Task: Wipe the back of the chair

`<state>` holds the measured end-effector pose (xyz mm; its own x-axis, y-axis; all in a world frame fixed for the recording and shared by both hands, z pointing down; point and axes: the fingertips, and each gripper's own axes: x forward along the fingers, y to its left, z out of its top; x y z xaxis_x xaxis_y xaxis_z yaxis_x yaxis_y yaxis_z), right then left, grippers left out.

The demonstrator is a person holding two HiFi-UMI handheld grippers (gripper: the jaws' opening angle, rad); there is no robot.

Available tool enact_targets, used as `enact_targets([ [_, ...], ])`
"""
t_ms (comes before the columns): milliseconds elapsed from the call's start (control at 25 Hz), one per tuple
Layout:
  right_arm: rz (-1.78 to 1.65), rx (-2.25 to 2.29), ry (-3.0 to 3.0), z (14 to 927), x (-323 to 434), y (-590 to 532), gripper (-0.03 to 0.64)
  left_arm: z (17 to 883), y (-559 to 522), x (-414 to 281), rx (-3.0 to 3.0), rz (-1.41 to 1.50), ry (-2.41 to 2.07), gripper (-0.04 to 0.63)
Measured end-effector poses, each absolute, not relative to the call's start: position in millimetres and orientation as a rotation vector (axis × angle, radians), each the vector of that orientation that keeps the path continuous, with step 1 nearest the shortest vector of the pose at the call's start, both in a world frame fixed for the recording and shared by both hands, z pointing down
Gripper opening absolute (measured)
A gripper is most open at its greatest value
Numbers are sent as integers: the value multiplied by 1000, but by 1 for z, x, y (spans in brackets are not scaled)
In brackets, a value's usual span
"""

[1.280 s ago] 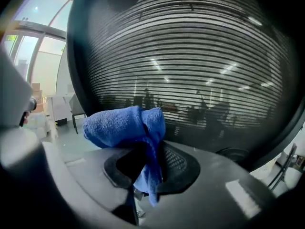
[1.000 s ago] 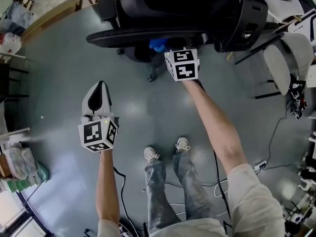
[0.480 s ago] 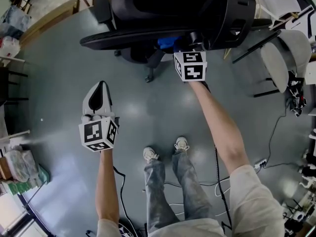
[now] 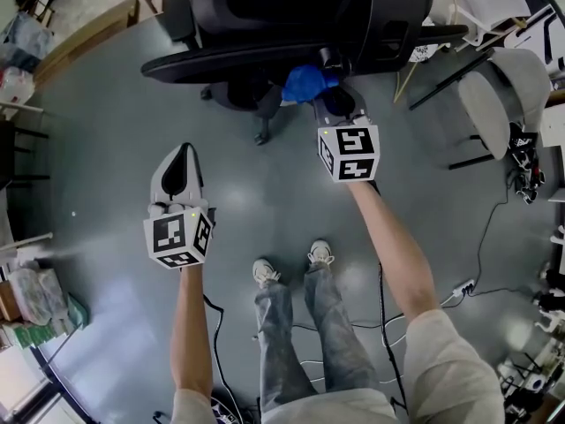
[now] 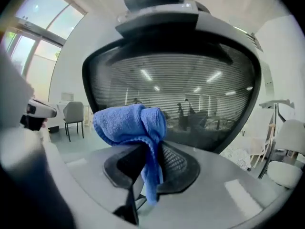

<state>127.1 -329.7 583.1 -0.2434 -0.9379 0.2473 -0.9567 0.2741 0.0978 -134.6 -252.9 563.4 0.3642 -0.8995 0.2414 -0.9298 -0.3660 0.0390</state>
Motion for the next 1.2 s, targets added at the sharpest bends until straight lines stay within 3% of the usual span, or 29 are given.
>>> enact_targets([
  [640, 95, 1721, -2351, 534, 132, -213, 68, 529, -211, -107, 2457, 248, -1640, 5],
  [1200, 146, 1775, -2326, 446, 149, -179, 67, 412, -190, -110, 2498, 182, -1693, 5],
])
